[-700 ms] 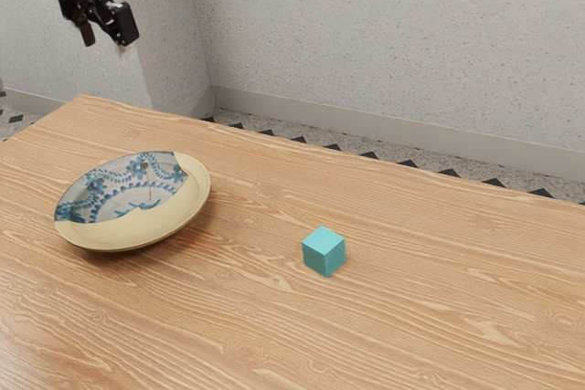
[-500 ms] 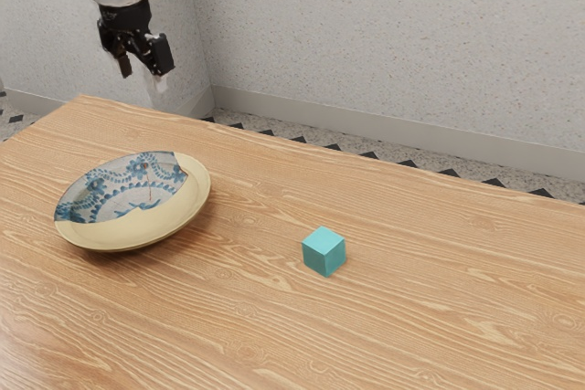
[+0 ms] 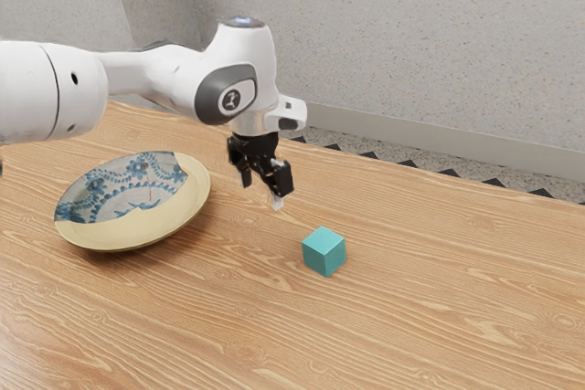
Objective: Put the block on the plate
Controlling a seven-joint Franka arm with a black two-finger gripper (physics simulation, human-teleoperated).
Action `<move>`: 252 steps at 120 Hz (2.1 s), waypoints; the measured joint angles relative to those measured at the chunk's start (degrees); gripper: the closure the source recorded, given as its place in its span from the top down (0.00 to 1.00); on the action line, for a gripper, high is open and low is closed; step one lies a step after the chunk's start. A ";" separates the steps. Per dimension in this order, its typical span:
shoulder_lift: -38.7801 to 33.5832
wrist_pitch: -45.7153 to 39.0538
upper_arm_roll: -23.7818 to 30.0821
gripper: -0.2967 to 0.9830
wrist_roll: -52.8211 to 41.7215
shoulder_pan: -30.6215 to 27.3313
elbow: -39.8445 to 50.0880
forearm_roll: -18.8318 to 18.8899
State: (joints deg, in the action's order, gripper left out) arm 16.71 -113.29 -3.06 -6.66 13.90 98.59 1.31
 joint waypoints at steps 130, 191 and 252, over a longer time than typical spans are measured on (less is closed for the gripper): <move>11.62 -12.32 3.25 0.77 14.51 3.86 -2.53 -2.06; 17.86 -12.52 10.72 0.77 10.77 -4.50 -7.43 3.83; 21.12 -12.56 10.88 0.71 8.61 -4.08 -10.09 4.22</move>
State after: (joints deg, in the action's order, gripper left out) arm 37.84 -125.85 7.82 1.95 9.82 88.50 5.53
